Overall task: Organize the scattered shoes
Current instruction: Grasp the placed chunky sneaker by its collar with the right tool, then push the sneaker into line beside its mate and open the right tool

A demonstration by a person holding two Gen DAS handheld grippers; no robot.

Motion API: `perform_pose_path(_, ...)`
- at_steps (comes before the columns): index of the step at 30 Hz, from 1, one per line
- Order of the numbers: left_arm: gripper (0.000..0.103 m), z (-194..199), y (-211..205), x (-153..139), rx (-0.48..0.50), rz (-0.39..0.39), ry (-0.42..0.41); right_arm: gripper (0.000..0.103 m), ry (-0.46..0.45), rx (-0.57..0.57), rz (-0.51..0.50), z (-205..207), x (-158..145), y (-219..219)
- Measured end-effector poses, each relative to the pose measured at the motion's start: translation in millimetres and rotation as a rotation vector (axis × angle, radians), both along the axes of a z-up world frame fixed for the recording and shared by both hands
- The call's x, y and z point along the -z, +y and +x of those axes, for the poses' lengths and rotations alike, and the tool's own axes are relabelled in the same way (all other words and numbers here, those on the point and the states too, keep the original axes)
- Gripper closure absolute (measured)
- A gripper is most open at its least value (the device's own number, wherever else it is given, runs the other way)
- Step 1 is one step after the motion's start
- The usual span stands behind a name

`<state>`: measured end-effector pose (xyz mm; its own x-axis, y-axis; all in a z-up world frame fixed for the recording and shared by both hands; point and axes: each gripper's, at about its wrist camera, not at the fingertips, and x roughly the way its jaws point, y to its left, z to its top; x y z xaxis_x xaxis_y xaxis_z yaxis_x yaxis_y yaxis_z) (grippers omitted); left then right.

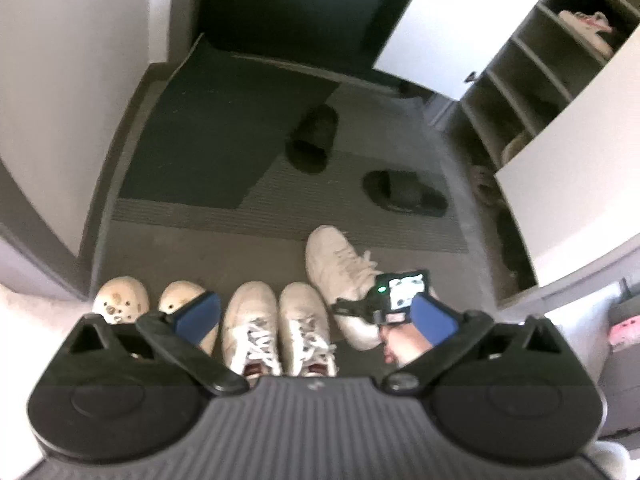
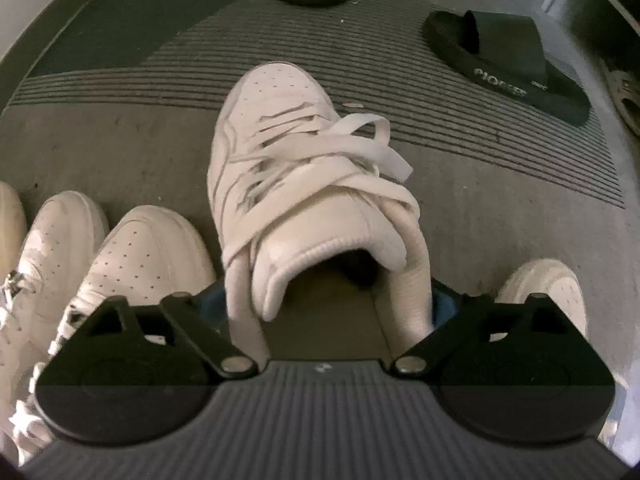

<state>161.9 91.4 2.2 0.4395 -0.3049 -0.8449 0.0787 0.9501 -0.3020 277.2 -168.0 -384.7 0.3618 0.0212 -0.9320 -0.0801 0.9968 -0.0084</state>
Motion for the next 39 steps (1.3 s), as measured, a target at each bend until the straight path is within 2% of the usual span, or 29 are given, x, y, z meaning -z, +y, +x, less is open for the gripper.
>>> perform_pose_path(2,0.0,-0.7,2.3,-3.8,-0.002,-0.03,-0.013,0.013,-0.011,0.023,0.017,-8.1,-9.4,1.5)
perform_pose_path(7,0.0,-0.6,0.3,-9.6,-0.008,-0.073,-0.019,0.015,-0.005,0.051,-0.011,-31.4,-24.1,6.4)
perform_pose_path(13,0.0,-6.2,-18.1,-12.3,0.001,-0.156,0.029,0.015,-0.01,0.218,0.002,-93.7,-30.2,-7.6)
perform_pose_path(17,0.0,-11.2,-35.1,-9.4,0.026,-0.16,0.054,0.015,-0.007,0.279,0.009,-131.6,-26.5,-3.8)
perform_pose_path(23,0.0,-22.8,-62.2,-9.4,0.118,-0.168,0.022,0.012,-0.048,0.372,0.155,-176.3,-13.7,-1.8)
perform_pose_path(27,0.0,-24.7,-74.0,-9.7,0.123,-0.172,0.021,0.01,-0.073,0.314,0.207,-191.3,-9.0,-1.5)
perform_pose_path(31,0.0,-26.0,-81.3,-12.1,0.128,-0.17,0.014,0.01,-0.165,0.206,0.167,-209.4,-22.8,5.2)
perform_pose_path(32,0.0,-26.7,-84.4,-12.4,0.134,-0.165,0.01,0.01,-0.216,0.203,0.18,-216.7,-29.7,2.8)
perform_pose_path(35,0.0,-28.5,-92.1,-11.7,0.148,-0.148,0.009,0.01,-0.335,0.27,0.231,-232.4,-47.2,-12.1)
perform_pose_path(38,0.0,-28.3,-96.8,-10.2,0.163,-0.141,0.018,0.01,-0.456,0.339,0.108,-236.8,-62.8,-25.6)
perform_pose_path(39,0.0,-28.8,-98.0,-9.6,0.168,-0.136,0.017,0.01,-0.466,0.37,0.074,-236.3,-65.0,-33.3)
